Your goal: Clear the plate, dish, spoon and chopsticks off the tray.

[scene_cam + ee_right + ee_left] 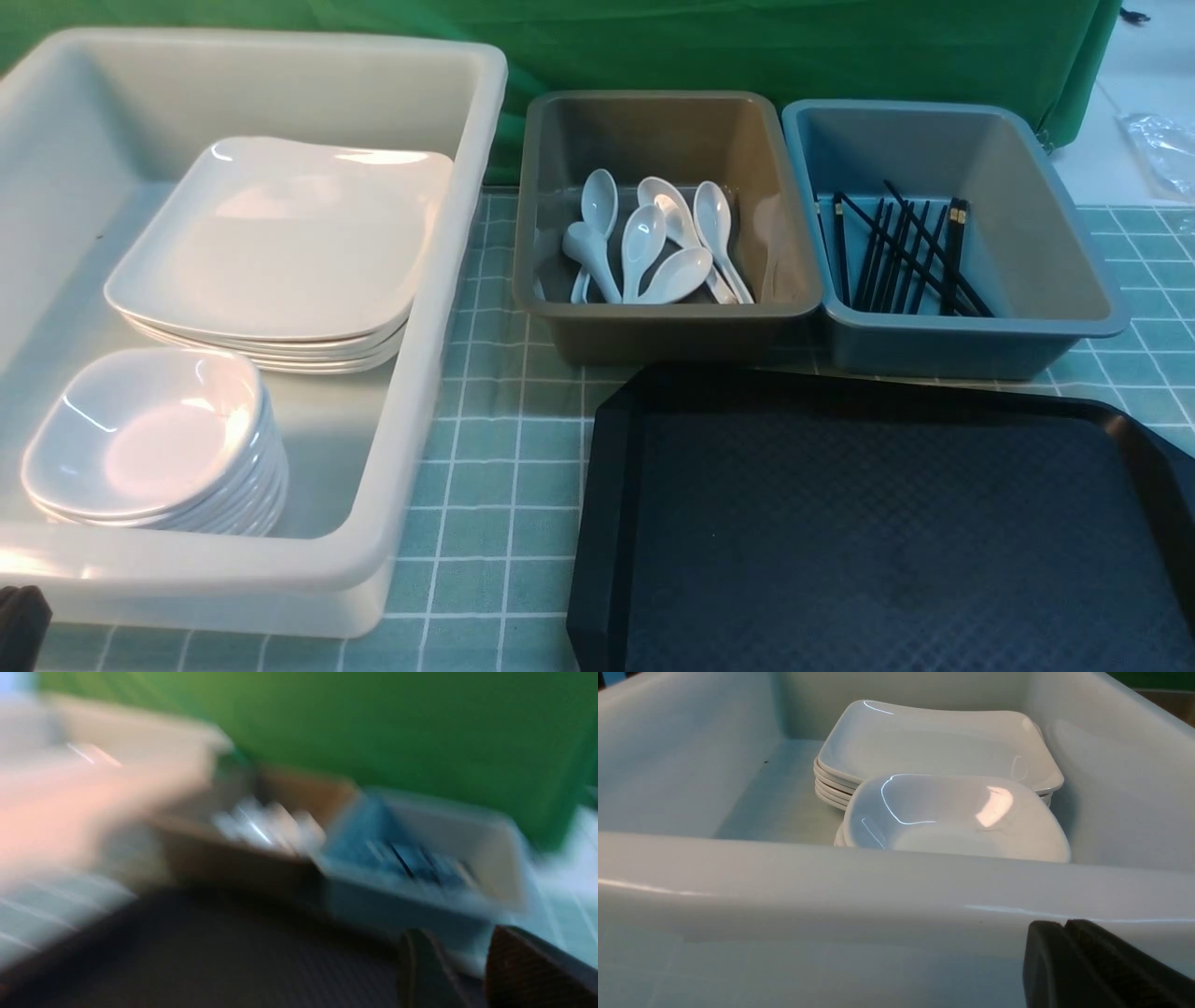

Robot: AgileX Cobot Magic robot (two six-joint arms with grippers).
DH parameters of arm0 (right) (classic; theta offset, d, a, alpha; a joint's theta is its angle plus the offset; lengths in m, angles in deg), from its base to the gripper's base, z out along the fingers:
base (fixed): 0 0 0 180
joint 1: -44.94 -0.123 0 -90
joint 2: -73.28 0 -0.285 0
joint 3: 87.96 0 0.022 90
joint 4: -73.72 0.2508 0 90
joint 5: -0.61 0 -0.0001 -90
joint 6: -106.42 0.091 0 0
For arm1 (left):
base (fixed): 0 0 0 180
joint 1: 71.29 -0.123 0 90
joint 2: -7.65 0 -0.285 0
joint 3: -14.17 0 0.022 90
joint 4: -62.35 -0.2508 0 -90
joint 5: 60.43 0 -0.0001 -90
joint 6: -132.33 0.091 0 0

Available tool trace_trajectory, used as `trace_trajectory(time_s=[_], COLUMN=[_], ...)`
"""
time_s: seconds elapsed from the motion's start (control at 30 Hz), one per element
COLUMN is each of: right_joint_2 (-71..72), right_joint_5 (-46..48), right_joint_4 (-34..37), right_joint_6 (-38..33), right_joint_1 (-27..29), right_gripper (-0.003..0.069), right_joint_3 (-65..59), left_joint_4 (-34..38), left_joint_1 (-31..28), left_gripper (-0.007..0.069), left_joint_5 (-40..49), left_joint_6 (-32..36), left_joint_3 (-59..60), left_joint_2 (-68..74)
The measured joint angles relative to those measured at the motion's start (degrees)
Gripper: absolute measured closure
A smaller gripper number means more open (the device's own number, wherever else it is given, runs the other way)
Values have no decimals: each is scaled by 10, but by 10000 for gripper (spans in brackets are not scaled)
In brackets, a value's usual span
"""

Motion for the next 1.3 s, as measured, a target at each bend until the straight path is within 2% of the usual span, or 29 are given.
trace_trajectory(time_s=[0.1, 0.23, 1.3], right_joint_2=[0, 0, 0], right_joint_5=[53, 70, 69], right_joint_4=[1, 0, 0], right_joint_6=[17, 30, 34], right_joint_1=[97, 147, 151], right_gripper=[418, 418, 418], right_joint_3=[-46, -48, -48], left_joint_4=[0, 0, 0], left_joint_1=[0, 0, 0], left_gripper=[612, 610, 607], left_joint_5=[0, 0, 1], left_joint_6=[1, 2, 1], left_joint_3=[0, 0, 0], left_joint_2=[0, 0, 0])
